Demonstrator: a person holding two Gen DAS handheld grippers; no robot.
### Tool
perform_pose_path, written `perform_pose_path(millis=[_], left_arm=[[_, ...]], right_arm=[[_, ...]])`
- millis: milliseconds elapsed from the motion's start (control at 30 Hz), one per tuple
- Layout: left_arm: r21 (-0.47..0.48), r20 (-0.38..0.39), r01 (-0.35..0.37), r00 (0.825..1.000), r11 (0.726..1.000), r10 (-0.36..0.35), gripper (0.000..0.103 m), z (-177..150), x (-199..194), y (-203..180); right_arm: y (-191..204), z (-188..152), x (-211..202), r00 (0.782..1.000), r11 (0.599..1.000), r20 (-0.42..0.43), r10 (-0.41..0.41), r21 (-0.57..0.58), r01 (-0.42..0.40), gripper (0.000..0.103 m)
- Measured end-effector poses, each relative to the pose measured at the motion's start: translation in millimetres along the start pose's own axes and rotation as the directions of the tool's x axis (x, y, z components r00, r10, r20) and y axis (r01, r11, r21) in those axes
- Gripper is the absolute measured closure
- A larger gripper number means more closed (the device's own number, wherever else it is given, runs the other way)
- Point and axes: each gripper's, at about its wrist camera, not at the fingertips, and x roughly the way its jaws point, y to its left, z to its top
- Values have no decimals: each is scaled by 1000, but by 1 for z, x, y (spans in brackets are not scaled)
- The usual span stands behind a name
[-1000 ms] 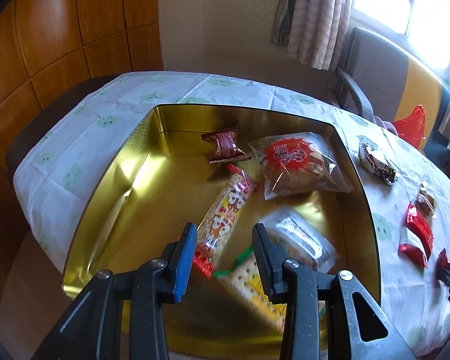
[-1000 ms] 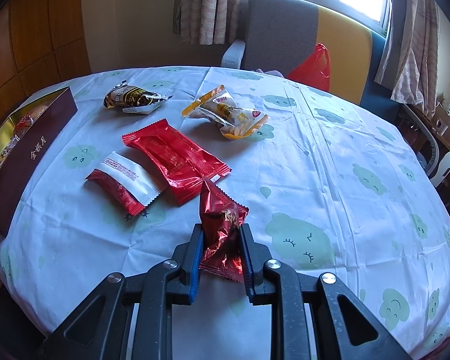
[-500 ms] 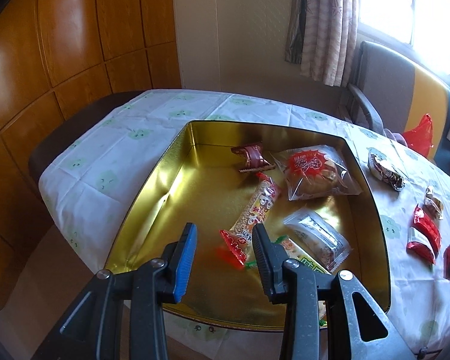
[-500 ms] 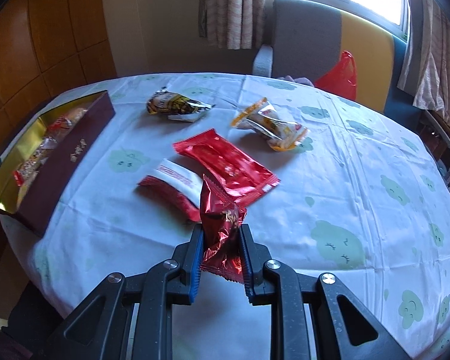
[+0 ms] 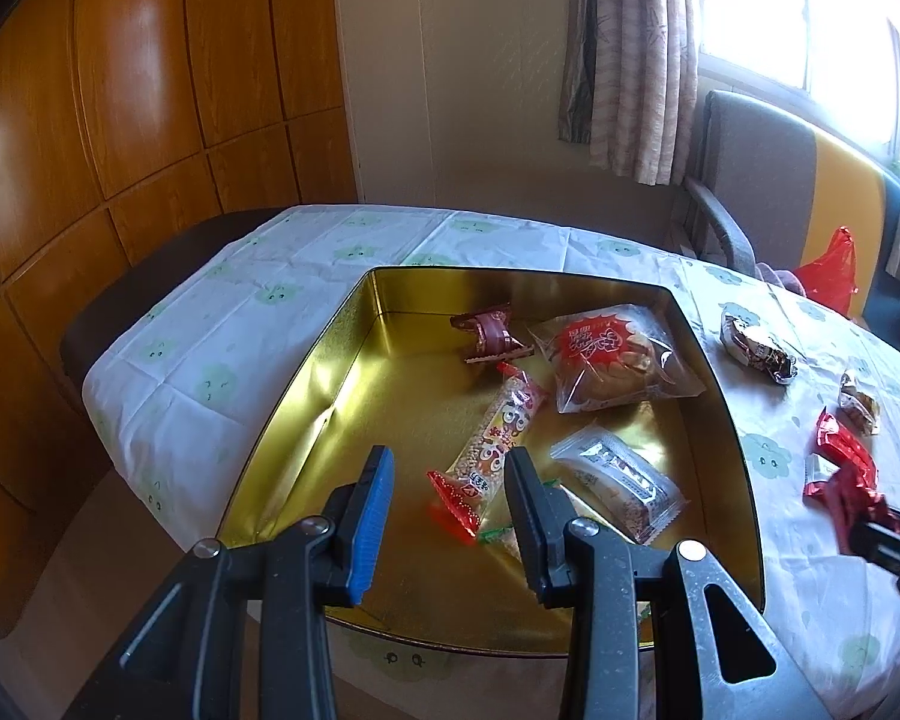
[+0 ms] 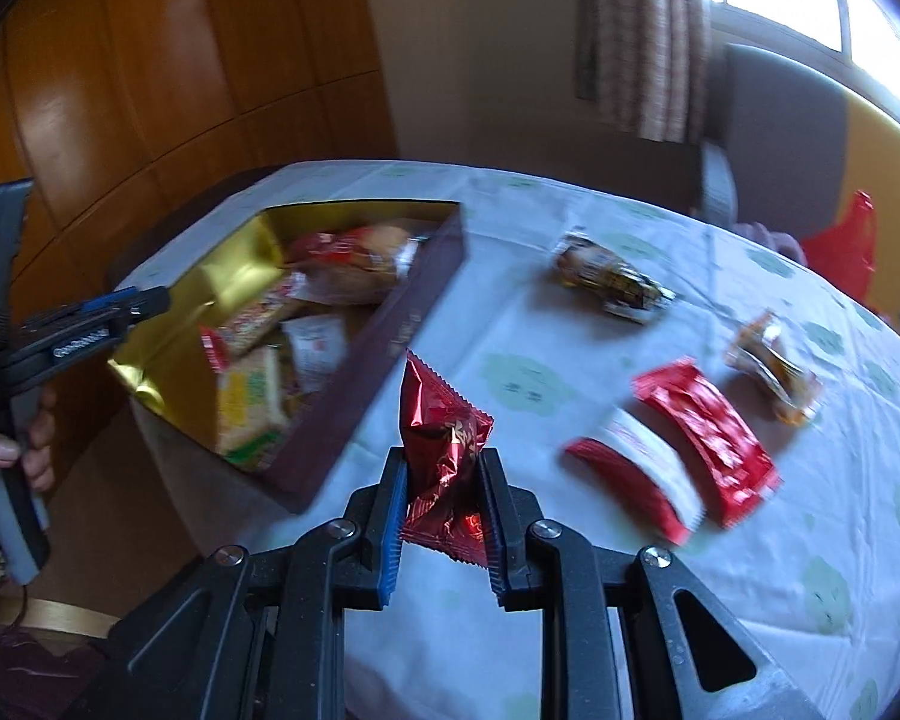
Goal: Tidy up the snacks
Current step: 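Carry the red foil candy into the gold tin and open the right tool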
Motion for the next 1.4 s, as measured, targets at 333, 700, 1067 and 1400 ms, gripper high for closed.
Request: perform_pose_path(millis=[333, 700, 1067, 1400], left_arm=[[-3, -17, 0, 1000, 1000, 0, 64, -4, 6, 1], [-22, -21, -18, 1000, 1000, 17, 64, -5, 12, 7], [-41, -35, -28, 999, 999, 26, 64, -6, 17, 17], [-50, -45, -31, 999, 998, 29, 64, -7, 20, 19]], right_arm=[[48, 14, 15, 996, 991, -23, 92, -100, -93, 81], [68, 42, 26, 991, 982, -11, 136, -129, -136, 80], [93, 61, 81, 987, 973, -79, 136, -175, -148, 78], [93, 54, 79, 984, 967, -80, 157, -188, -169, 80]])
